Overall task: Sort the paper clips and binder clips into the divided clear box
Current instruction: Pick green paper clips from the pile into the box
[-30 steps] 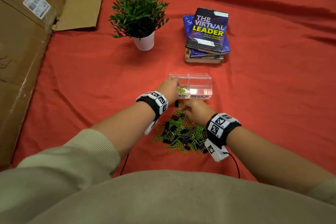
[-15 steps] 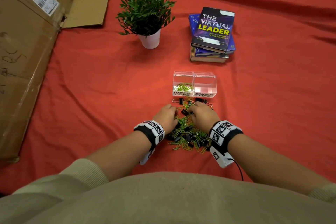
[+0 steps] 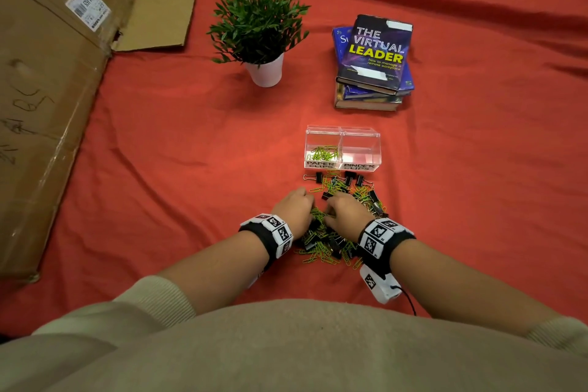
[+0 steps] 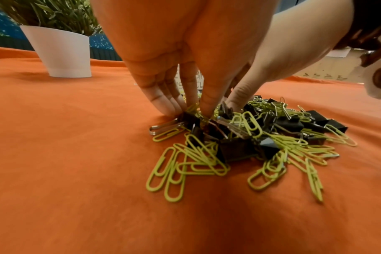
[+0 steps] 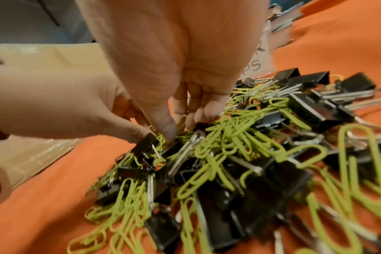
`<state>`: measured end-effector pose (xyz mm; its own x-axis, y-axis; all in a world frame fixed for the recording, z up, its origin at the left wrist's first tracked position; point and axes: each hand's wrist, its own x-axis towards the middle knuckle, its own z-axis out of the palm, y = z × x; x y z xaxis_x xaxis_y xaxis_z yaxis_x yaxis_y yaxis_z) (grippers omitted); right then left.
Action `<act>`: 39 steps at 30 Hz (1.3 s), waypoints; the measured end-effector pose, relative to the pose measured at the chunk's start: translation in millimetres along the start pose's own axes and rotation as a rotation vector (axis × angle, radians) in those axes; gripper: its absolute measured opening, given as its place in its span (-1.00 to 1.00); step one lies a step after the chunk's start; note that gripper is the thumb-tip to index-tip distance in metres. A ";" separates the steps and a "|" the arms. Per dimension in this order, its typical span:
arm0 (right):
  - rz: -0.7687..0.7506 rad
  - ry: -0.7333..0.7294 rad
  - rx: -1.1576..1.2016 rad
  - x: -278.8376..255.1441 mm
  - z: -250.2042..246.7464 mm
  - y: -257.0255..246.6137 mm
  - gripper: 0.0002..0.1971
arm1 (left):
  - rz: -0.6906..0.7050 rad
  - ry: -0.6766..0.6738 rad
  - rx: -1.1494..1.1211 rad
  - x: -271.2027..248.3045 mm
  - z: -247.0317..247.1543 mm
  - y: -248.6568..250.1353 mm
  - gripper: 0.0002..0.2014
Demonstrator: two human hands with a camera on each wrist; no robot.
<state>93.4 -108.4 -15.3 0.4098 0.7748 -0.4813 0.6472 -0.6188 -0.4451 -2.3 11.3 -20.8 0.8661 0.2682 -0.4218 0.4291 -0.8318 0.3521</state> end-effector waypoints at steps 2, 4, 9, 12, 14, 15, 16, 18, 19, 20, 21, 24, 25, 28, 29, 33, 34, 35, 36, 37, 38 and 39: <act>0.053 0.013 0.070 -0.4 -1.6 0.3 -0.91 | -0.005 -0.006 -0.010 0.4 0.0 0.4 -0.79; 0.103 0.003 0.143 -0.7 -5.0 2.9 -0.90 | -0.013 -0.013 -0.039 1.0 -0.1 -0.4 -0.82; 0.137 -0.037 0.287 0.2 -28.8 9.1 -0.94 | -0.096 -0.042 -0.199 4.6 -5.1 -3.6 -0.86; 0.119 0.019 0.383 5.0 -54.7 6.8 -0.91 | -0.164 -0.032 -0.316 4.6 -7.2 -4.5 -0.90; 0.115 0.098 0.445 13.5 -73.1 3.2 -0.89 | -0.190 -0.026 -0.381 4.1 -8.8 -3.7 -0.92; 0.119 0.143 0.451 19.5 -81.1 1.0 -0.87 | -0.196 -0.021 -0.405 4.1 -10.3 -2.8 -0.93; 0.126 0.190 0.430 26.7 -87.7 -1.0 -0.87 | -0.197 -0.012 -0.424 4.1 -12.3 -1.7 -0.94; 0.137 0.265 0.340 41.4 -96.5 -4.7 -0.89 | -0.187 0.014 -0.441 3.8 -18.6 1.2 -0.95; 0.139 0.277 0.289 47.6 -98.3 -6.6 -0.90 | -0.178 0.025 -0.446 3.9 -21.9 2.7 -0.95; 0.138 0.268 0.240 52.2 -99.1 -8.6 -0.89 | -0.170 0.032 -0.454 4.3 -25.2 3.6 -0.95; 0.134 0.246 0.197 55.6 -98.6 -10.0 -0.87 | -0.164 0.035 -0.467 4.9 -29.1 4.6 -0.95; 0.124 0.234 0.091 53.0 -95.6 -12.0 -0.83 | -0.142 0.058 -0.520 9.6 -43.4 7.4 -0.97; 0.113 0.257 0.072 48.9 -93.3 -11.2 -0.82 | -0.135 0.077 -0.537 12.8 -49.8 8.2 -0.97; 0.068 0.240 0.111 31.4 -76.3 -5.1 -0.83 | -0.104 0.137 -0.531 27.5 -72.3 11.1 -0.97; 0.038 0.192 0.116 25.4 -66.7 -3.2 -0.83 | -0.093 0.162 -0.514 34.1 -79.8 11.0 -0.96; -0.128 -0.003 0.005 5.4 -27.7 0.3 -0.76 | -0.077 0.202 -0.395 64.5 -98.4 15.5 -0.93; -0.155 -0.012 -0.010 4.0 -18.4 0.0 -0.74 | -0.078 0.196 -0.352 71.1 -100.0 17.5 -0.93; -0.164 -0.014 -0.023 3.3 -10.5 -1.0 -0.71 | -0.081 0.185 -0.306 76.5 -100.4 19.5 -0.92; -0.161 -0.019 -0.041 3.3 -3.7 -1.6 -0.68 | -0.085 0.174 -0.265 80.2 -99.6 21.0 -0.90; -0.151 -0.025 -0.064 3.1 1.1 -2.5 -0.64 | -0.085 0.164 -0.235 82.5 -97.8 21.9 -0.88; -0.141 -0.026 -0.090 2.7 4.7 -3.0 -0.61 | -0.078 0.160 -0.214 84.3 -95.1 21.7 -0.87; -0.132 -0.019 -0.107 2.5 7.7 -2.4 -0.59 | -0.070 0.164 -0.204 84.9 -92.6 21.2 -0.86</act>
<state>88.0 -106.0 -21.2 0.3052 0.8454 -0.4384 0.7600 -0.4936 -0.4228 104.1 61.5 28.1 0.8555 0.4104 -0.3159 0.5176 -0.6979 0.4951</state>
